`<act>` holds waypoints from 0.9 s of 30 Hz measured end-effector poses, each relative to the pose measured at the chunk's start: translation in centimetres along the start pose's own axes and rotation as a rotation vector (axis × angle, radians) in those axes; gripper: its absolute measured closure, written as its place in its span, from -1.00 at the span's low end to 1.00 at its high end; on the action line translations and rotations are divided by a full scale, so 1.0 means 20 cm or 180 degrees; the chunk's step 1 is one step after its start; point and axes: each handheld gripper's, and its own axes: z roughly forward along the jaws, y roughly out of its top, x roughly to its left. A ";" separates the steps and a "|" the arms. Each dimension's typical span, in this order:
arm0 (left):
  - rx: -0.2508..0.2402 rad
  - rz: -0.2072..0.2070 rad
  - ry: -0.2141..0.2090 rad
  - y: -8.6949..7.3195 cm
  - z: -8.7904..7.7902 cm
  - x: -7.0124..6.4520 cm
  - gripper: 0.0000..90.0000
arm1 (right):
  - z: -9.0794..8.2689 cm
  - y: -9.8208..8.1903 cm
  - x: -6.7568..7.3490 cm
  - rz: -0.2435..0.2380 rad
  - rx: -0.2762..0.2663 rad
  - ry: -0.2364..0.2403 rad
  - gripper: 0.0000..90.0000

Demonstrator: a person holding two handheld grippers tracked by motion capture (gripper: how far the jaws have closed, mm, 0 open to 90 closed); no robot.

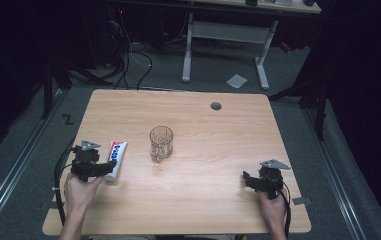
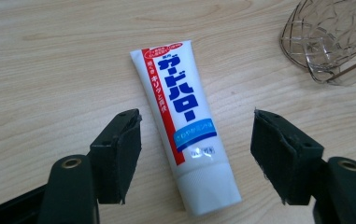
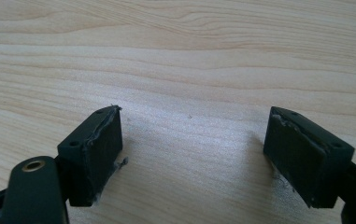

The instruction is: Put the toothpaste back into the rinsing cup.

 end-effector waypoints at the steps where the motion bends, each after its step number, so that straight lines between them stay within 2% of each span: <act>1: 0.0055 0.0008 0.0026 0.03 0.02 0.00 -0.24 | 0.00 0.00 0.00 0.0000 0.0000 0.0000 -0.57; 6: 0.0141 0.0029 0.0092 0.08 0.06 -0.02 -0.31 | 0.00 0.00 0.00 -0.0001 0.0000 0.0000 -0.57; 9: 0.0286 0.0070 0.0168 0.13 0.13 -0.04 -0.35 | 0.00 0.00 0.00 -0.0001 0.0000 0.0000 -0.57; 10: 0.0286 0.0070 0.0168 0.13 0.13 -0.04 -0.35 | 0.00 0.00 0.00 -0.0001 0.0000 0.0000 -0.57; 11: 0.0380 0.0050 0.0179 0.15 0.17 -0.04 -0.36 | 0.00 0.00 0.00 0.0000 0.0000 0.0000 -0.57; 12: 0.0380 0.0050 0.0179 0.15 0.17 -0.04 -0.37 | 0.00 0.00 0.00 -0.0001 0.0001 0.0000 -0.57; 14: 0.0520 0.0050 0.0221 0.18 0.24 -0.04 -0.37 | 0.00 0.00 0.00 -0.0001 0.0000 0.0000 -0.57; 16: 0.0560 0.0058 0.0244 0.19 0.25 -0.04 -0.37 | 0.00 0.00 0.00 0.0000 0.0000 0.0000 -0.57; 17: 0.0599 -0.0006 0.0232 0.20 0.28 -0.04 -0.35 | 0.00 0.00 0.00 -0.0001 0.0000 -0.0001 -0.57; 18: 0.0599 -0.0006 0.0232 0.20 0.28 -0.04 -0.35 | 0.00 0.00 0.00 0.0000 0.0001 0.0000 -0.57; 20: 0.0747 -0.0017 0.0299 0.22 0.34 -0.04 -0.36 | 0.00 0.00 0.00 0.0001 0.0001 0.0000 -0.57; 23: 0.0798 -0.0013 0.0357 0.23 0.37 -0.04 -0.35 | 0.00 0.00 0.00 -0.0001 0.0000 0.0000 -0.57; 27: 0.0884 -0.0082 0.0393 0.24 0.40 -0.03 -0.34 | 0.00 0.00 0.00 -0.0002 -0.0001 0.0001 -0.57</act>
